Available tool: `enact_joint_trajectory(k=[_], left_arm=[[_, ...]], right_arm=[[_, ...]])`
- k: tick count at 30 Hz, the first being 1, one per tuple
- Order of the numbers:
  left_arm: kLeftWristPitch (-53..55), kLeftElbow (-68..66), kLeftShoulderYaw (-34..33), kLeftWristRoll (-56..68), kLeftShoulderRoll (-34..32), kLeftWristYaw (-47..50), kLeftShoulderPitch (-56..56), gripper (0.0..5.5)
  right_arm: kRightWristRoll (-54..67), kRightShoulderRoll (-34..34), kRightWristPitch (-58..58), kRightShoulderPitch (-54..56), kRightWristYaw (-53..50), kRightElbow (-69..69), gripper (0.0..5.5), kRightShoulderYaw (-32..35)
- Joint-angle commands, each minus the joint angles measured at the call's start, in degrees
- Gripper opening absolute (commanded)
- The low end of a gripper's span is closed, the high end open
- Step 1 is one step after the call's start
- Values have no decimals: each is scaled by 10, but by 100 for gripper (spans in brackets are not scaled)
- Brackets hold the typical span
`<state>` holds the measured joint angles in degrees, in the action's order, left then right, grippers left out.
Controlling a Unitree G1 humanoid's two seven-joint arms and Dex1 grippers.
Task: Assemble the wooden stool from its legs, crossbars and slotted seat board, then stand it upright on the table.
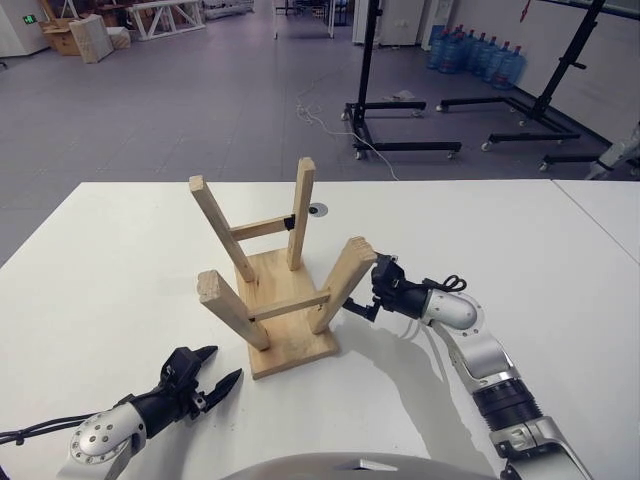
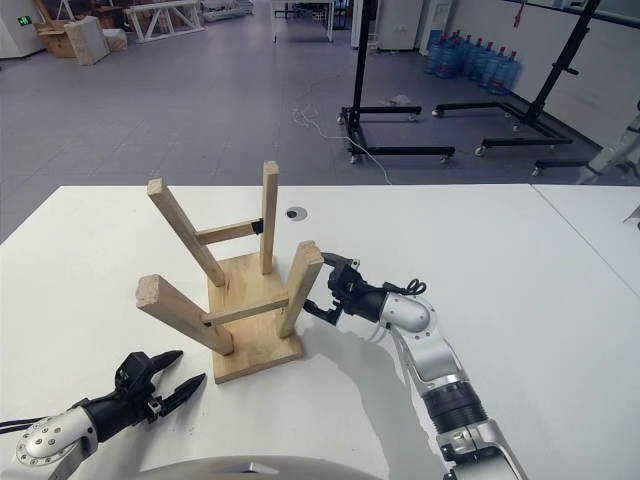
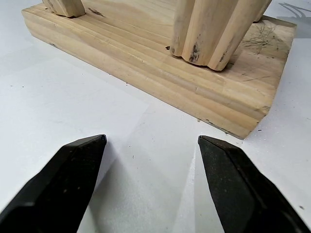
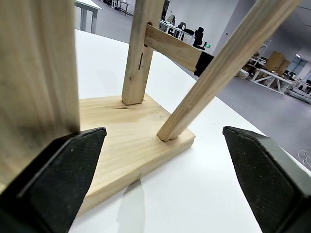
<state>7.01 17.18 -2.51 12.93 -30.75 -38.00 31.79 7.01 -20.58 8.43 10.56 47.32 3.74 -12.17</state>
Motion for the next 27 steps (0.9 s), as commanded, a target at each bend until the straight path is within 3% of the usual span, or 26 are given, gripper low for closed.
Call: enact_joint_trajectory(k=[1, 9, 15, 22, 27], left_arm=[[11, -20, -12, -19, -18, 4, 17, 346], [20, -36, -43, -20, -63, -21, 13, 346], [17, -37, -52, -22, -69, -19, 19, 346], [30, 34, -78, 8, -124, -100, 102, 346], [45, 56, -60, -1, -137, -111, 85, 346]], right_arm=[[46, 0, -30, -7, 56, -58, 445, -34], [149, -38, -112, -18, 152, -130, 445, -41], [183, -75, -140, -47, 144, -144, 445, 19], [146, -119, -109, -53, 160, -8, 445, 62], [42, -84, -9, 39, 63, 185, 445, 63]])
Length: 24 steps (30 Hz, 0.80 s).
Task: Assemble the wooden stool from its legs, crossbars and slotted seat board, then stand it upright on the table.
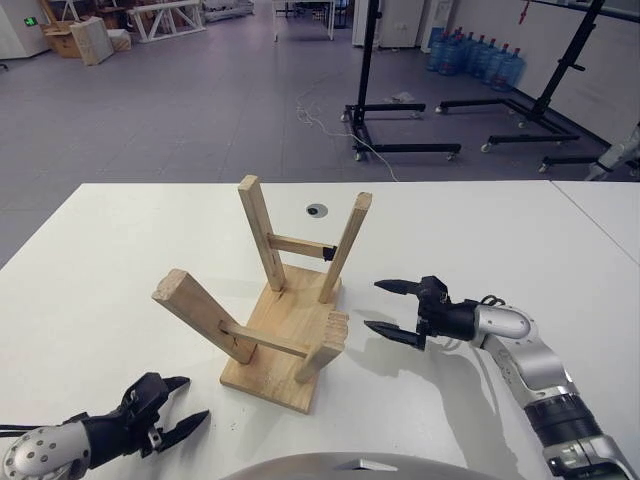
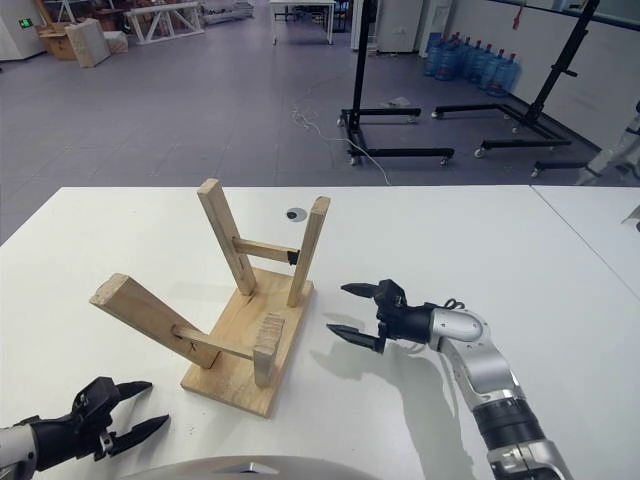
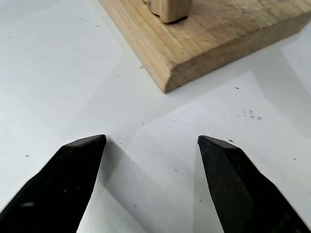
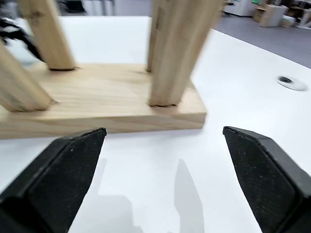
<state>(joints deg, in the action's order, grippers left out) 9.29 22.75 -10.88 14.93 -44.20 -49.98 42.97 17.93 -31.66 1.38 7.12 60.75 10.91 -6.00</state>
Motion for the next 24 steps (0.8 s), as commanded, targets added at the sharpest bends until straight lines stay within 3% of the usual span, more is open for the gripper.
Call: enact_joint_trajectory(k=[1, 10, 16, 24], left_arm=[[26, -2, 34, -24, 4, 16, -43, 346], [46, -12, 93, -39, 24, 37, -95, 346], [34, -49, 103, -56, 19, 42, -131, 346], [13, -120, 130, -102, 23, 63, -204, 346]], right_arm=[[-90, 39, 81, 100, -102, 158, 445, -2], [-222, 135, 215, 302, -262, 480, 445, -34], [-258, 160, 242, 342, -233, 567, 445, -54], [-254, 161, 283, 299, -127, 572, 445, -62]])
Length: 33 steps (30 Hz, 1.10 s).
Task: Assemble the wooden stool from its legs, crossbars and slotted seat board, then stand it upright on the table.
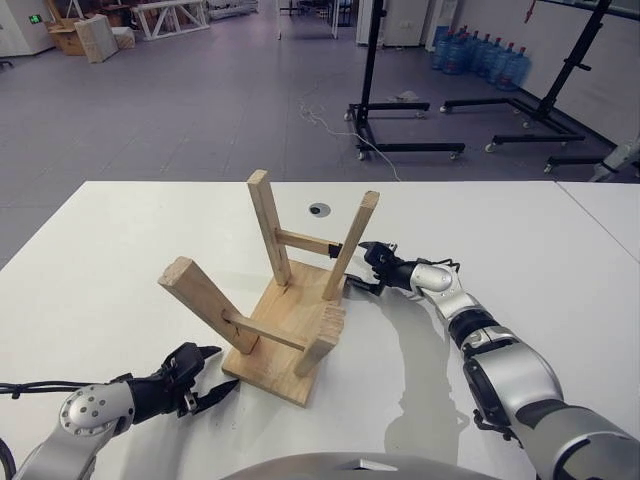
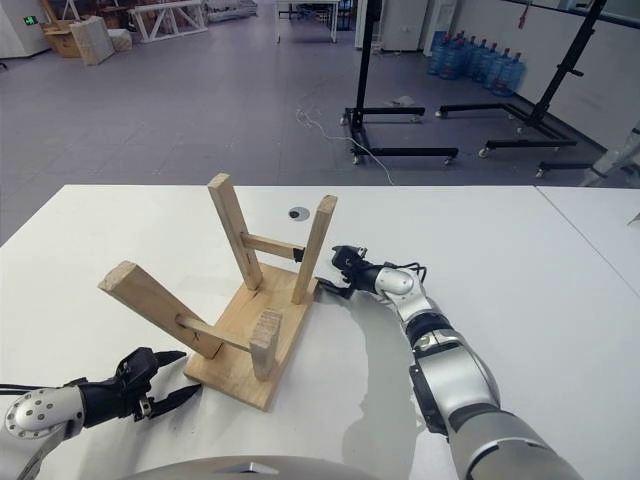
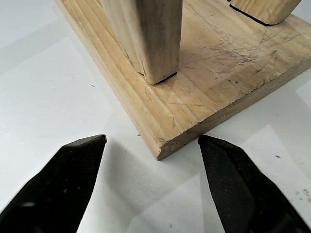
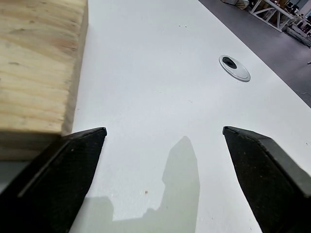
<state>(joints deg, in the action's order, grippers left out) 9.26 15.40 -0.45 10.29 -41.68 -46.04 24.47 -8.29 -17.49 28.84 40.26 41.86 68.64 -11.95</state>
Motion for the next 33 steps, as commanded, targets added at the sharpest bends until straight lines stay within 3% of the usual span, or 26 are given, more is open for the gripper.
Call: enact_joint_trajectory(k=[1, 8, 14, 19, 26, 33], left_arm=[[10, -53, 31, -61, -2, 25, -26, 346], [-5, -81, 40, -77, 6, 43, -43, 346], [-9, -82, 49, -88, 6, 54, -62, 346], [-6, -83, 43, -93, 9, 66, -67, 346], [-15, -83, 56, -100, 25, 71, -83, 346], [-29, -102, 47, -112, 24, 77, -85, 346]], right_arm=[[16, 18, 13, -43, 79, -16, 445, 0], [84, -11, -18, -170, 163, -204, 445, -11], [179, -68, -193, -319, 190, -500, 445, -8], [205, -91, -288, -348, 185, -621, 445, 0], [229, -102, -360, -355, 175, -672, 445, 32], [222, -171, -399, -394, 220, -684, 445, 30]])
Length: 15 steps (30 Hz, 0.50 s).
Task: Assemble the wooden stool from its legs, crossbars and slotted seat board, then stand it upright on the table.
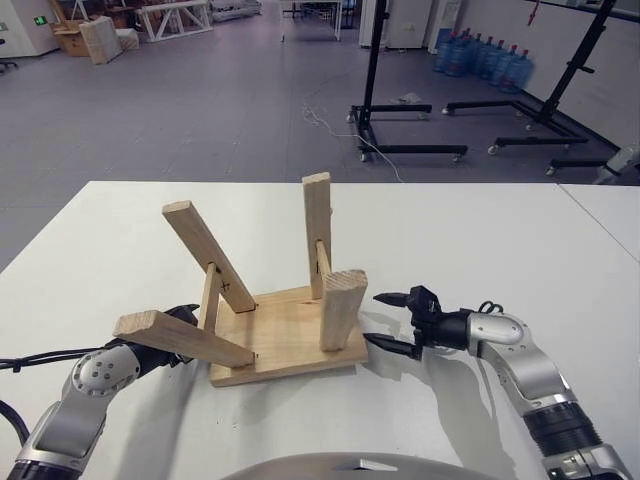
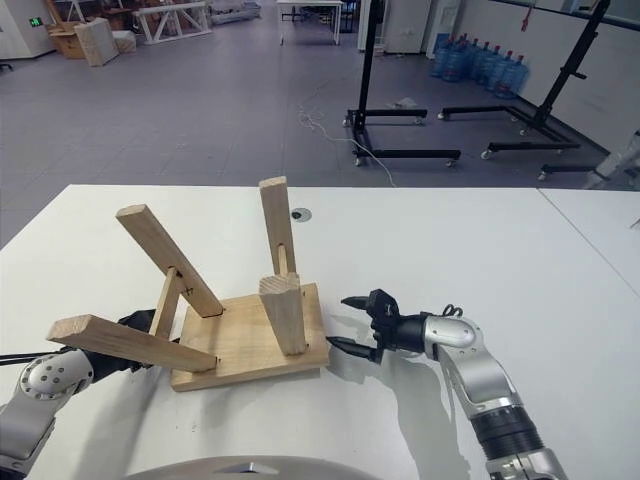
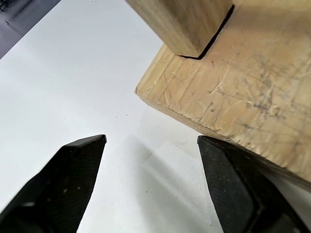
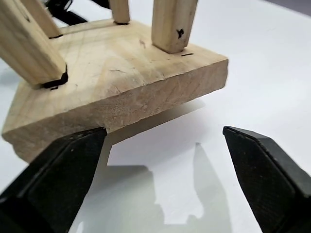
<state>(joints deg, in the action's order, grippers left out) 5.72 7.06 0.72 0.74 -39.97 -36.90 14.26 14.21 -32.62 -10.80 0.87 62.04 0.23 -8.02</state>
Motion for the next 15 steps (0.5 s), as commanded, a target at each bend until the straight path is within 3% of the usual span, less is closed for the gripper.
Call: enact_joint_trajectory(k=[1, 9, 15], left_arm=[[4, -22, 35, -19, 3, -15, 19, 346], [-12, -14, 13, -12, -27, -26, 42, 346], [-52, 65, -127, 34, -138, -125, 166, 346]], right_arm=[[-3, -27, -7, -2, 25, 0, 445, -10], [1, -40, 12, -5, 29, 21, 445, 8], [114, -68, -1, -49, 103, -52, 445, 70]])
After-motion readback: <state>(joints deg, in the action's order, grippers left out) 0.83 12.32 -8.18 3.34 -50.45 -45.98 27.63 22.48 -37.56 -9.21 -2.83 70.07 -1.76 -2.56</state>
